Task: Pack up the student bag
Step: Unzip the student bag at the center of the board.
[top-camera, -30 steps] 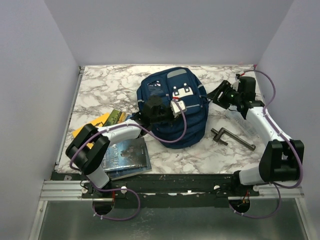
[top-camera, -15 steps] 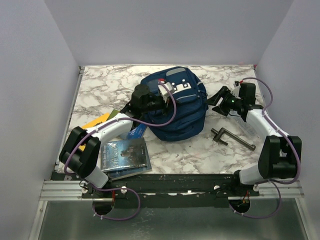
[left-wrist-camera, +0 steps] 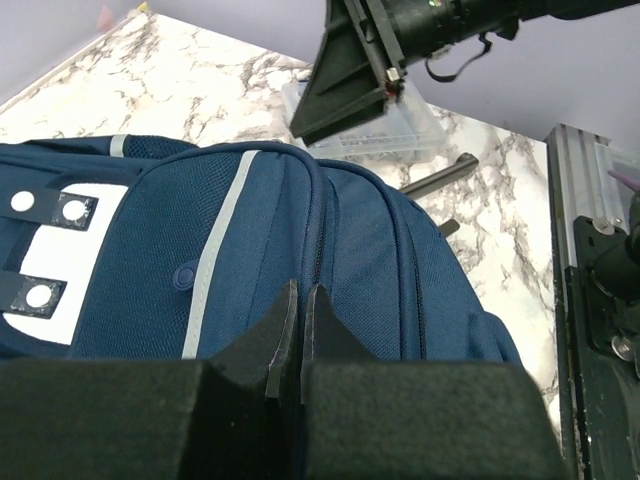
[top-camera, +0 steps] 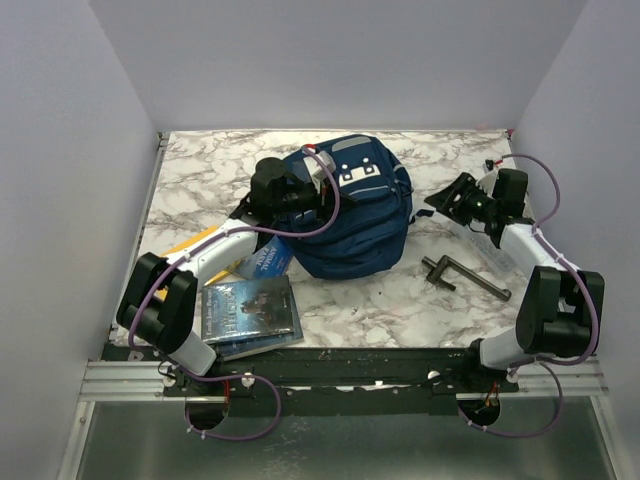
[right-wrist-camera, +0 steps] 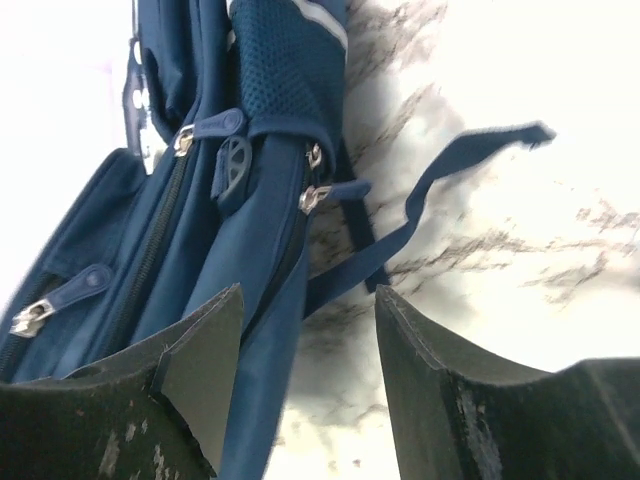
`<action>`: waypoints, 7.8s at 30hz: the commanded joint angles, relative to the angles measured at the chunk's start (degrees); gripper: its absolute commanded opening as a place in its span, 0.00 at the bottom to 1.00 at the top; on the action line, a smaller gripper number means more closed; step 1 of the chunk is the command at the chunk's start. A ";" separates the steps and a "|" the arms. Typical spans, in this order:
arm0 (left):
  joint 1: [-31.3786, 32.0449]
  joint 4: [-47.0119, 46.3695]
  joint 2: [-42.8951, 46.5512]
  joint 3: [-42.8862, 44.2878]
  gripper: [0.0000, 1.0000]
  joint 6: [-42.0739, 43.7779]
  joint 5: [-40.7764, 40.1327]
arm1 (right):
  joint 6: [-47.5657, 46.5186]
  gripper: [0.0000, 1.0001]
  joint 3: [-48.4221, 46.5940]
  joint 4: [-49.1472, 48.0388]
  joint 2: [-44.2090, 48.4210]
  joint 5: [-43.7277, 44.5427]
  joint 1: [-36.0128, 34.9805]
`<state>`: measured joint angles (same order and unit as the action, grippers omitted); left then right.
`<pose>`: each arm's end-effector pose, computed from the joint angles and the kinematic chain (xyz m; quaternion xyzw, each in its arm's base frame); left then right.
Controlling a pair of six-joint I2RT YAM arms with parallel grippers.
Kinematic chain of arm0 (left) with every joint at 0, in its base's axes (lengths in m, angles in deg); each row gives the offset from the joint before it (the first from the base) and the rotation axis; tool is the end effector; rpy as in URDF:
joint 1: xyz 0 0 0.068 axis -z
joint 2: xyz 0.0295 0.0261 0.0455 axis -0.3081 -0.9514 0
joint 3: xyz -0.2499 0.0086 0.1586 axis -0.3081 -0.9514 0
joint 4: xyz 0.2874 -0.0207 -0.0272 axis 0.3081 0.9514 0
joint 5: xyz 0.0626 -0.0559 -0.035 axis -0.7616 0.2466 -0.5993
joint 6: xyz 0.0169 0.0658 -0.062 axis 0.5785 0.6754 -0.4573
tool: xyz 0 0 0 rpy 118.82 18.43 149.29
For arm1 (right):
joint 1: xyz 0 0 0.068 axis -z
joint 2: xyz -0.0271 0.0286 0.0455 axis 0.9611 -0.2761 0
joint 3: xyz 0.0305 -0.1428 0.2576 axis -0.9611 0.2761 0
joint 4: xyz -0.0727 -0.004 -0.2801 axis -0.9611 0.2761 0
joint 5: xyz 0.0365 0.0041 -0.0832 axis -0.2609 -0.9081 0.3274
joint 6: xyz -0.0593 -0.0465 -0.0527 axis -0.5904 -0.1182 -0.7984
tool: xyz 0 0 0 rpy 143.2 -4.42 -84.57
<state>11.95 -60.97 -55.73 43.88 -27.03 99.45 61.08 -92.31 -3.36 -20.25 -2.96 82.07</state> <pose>0.3327 -0.2576 0.3079 0.3944 0.6082 -0.4546 0.5176 0.3682 -0.0042 0.2123 0.1792 0.8332 0.3662 0.3736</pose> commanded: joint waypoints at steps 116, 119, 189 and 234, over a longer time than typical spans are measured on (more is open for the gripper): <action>9.95 1.24 -8.40 10.24 0.00 -4.09 -39.38 | -12.90 0.01 -3.53 19.22 9.36 9.63 -28.83; 11.88 4.67 -7.00 9.93 0.00 -2.11 -47.22 | -11.50 0.01 -3.18 18.11 10.51 2.75 -28.88; 20.80 34.83 20.86 -17.42 0.59 -61.39 -38.65 | 10.82 0.50 6.70 25.07 18.89 17.90 -35.34; 33.61 58.84 -5.68 11.43 0.44 -47.38 -62.53 | 41.31 0.18 14.60 10.39 13.71 27.93 -32.18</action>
<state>45.56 -5.19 -60.80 53.91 -73.52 40.05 102.07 -76.45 8.36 -8.39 24.19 49.76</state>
